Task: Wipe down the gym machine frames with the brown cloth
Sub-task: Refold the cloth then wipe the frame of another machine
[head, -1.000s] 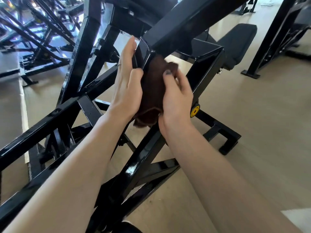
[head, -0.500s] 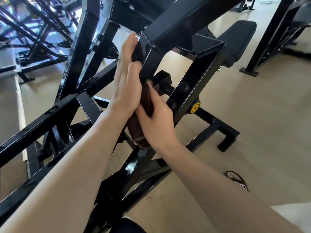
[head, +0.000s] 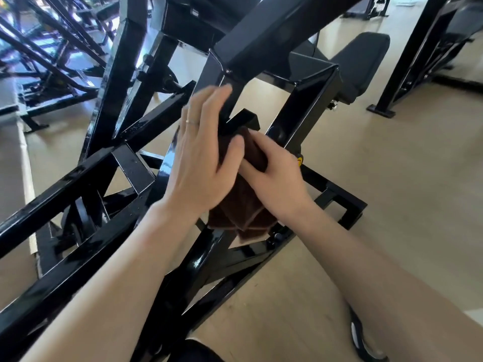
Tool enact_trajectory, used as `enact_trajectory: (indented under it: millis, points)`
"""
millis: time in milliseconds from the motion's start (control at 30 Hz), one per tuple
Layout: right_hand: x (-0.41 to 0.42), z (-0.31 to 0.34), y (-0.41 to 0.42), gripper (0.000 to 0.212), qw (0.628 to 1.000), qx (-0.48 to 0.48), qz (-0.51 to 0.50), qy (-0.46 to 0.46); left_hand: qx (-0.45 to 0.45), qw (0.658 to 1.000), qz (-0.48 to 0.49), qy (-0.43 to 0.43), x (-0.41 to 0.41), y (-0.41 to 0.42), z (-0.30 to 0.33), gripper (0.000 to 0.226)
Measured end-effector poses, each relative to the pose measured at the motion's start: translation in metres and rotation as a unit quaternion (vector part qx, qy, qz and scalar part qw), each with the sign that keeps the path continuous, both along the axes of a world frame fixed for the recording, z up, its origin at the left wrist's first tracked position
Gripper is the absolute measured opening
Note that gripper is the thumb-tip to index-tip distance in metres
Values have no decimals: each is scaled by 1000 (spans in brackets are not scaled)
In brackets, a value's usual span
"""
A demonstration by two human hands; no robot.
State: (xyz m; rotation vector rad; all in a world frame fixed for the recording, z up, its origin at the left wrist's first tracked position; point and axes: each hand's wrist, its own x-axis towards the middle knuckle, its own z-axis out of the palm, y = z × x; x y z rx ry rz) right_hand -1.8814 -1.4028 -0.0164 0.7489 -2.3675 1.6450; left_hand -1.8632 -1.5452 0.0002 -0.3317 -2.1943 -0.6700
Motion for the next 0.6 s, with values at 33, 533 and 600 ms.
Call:
enact_trajectory:
  millis: [33,533,600]
  points:
    - [1,-3,7,33,1000,-13,-13,11,-11,1000,-14,-18,5,1,-9,57]
    - [-21,8,52,48,984,73,-147,69,4,985,46,-164,-30,56,-38,75]
    - [-37,18,58,46,962,105,-208,144,41,983,59,-167,-46,55,-30,60]
